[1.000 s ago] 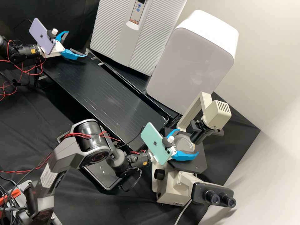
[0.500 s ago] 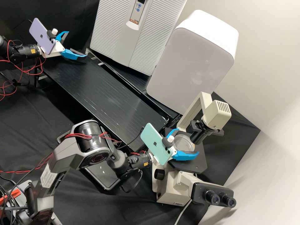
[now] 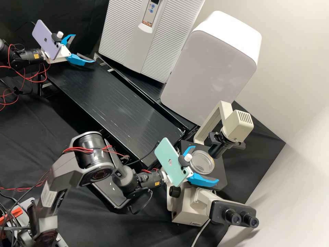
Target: Place the petri dish on the microscope
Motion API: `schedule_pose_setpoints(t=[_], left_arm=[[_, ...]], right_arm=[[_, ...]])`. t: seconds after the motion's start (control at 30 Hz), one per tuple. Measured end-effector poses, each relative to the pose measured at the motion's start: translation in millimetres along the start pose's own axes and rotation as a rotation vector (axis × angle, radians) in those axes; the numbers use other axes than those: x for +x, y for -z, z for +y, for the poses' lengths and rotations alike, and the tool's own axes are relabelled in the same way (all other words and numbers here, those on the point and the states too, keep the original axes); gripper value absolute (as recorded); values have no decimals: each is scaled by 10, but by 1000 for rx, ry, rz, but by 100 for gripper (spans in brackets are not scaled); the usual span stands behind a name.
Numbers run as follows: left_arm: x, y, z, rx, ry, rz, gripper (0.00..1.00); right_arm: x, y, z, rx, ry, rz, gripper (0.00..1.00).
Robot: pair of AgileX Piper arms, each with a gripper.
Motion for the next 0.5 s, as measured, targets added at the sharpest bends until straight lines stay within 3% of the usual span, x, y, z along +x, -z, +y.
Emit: schedule_pose_setpoints(t=[0.5], left_arm=[[0,0,0,0,0,0,100]], right_arm=[[-374,-32,193,84,-11,47,100]])
